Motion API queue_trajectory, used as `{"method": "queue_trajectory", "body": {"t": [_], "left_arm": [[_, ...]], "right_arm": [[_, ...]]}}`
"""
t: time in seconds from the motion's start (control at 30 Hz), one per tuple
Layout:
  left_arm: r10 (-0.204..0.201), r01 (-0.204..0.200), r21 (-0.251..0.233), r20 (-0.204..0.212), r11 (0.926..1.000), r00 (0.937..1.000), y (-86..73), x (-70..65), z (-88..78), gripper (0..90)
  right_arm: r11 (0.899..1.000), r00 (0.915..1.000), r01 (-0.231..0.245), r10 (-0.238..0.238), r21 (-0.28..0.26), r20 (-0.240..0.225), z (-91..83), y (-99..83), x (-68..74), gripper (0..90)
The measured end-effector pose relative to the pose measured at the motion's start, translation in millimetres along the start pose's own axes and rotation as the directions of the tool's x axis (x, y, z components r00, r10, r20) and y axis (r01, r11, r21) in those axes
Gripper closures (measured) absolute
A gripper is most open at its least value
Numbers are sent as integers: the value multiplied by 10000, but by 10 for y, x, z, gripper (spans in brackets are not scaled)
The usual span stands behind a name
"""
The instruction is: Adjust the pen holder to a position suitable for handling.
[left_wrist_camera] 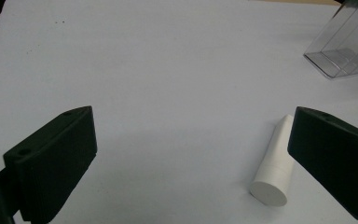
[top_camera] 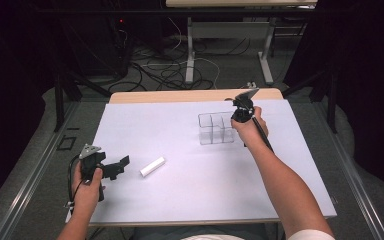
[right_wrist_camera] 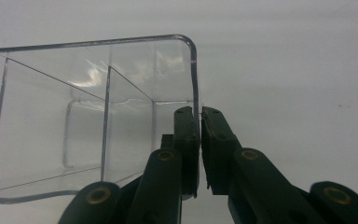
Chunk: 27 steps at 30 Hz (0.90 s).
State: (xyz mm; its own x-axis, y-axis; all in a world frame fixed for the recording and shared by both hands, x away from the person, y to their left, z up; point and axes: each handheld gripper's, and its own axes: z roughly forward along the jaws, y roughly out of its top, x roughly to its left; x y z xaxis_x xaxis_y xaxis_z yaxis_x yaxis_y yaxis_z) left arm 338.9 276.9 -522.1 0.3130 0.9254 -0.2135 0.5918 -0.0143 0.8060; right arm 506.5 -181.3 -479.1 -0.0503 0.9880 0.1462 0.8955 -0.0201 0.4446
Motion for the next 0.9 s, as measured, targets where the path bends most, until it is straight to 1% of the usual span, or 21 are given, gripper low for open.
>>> {"method": "queue_trajectory", "body": {"t": [0.07,0.1,0.13,0.17,0.2,0.23,0.27,0.33,0.5,0.63,0.67,0.7,0.8,0.9], "left_arm": [[-5,5,-1,-5,10000,10000,0,-1,0,12],[-3,3,0,-4,10000,10000,0,-1,0,12],[0,0,-7,-4,10000,10000,0,-2,0,12],[-7,7,-13,-4,10000,10000,0,-2,-1,12],[-3,3,-9,-6,10000,10000,0,-1,-1,12],[-6,6,-4,-15,10000,10000,0,-1,-1,12],[-6,6,-6,-23,10000,10000,-1,-1,-1,12],[-6,6,8,-13,10000,10000,-2,-2,0,12],[17,-17,42,-11,10000,10000,-1,-10,1,12],[3,-3,59,-28,10000,10000,-3,-10,4,12],[17,-16,47,-43,10000,10000,-3,-9,3,12],[12,-12,36,-42,10000,10000,-2,-9,1,12],[4,-3,21,-42,10000,10000,-2,-9,1,12],[13,-13,51,-43,10000,10000,-4,-12,5,12]], "right_arm": [[9999,10000,-7,7,101,-13,-23,-26,-6,853],[9999,10000,62,-62,157,-1,-35,-44,-14,853],[9998,9999,103,-101,195,-90,-49,-63,-22,853],[9995,9998,200,-199,254,-29,-65,-86,-36,853],[9998,9999,56,-54,210,-120,-80,-110,-29,853],[9994,9996,267,-266,221,-68,-93,-137,-47,854],[9992,9993,343,-340,188,-148,-107,-165,-60,853],[9994,9993,298,-295,178,-214,-135,-219,-72,854],[9981,9978,581,-574,193,-328,-203,-351,-96,853],[9976,9971,646,-635,246,-428,-236,-417,-90,853],[9978,9973,599,-586,280,-436,-246,-429,-89,852],[9974,9968,661,-647,282,-459,-252,-444,-96,851],[9976,9965,618,-600,303,-584,-267,-488,-110,848],[9982,9964,570,-555,211,-636,-271,-521,-121,846]]}}
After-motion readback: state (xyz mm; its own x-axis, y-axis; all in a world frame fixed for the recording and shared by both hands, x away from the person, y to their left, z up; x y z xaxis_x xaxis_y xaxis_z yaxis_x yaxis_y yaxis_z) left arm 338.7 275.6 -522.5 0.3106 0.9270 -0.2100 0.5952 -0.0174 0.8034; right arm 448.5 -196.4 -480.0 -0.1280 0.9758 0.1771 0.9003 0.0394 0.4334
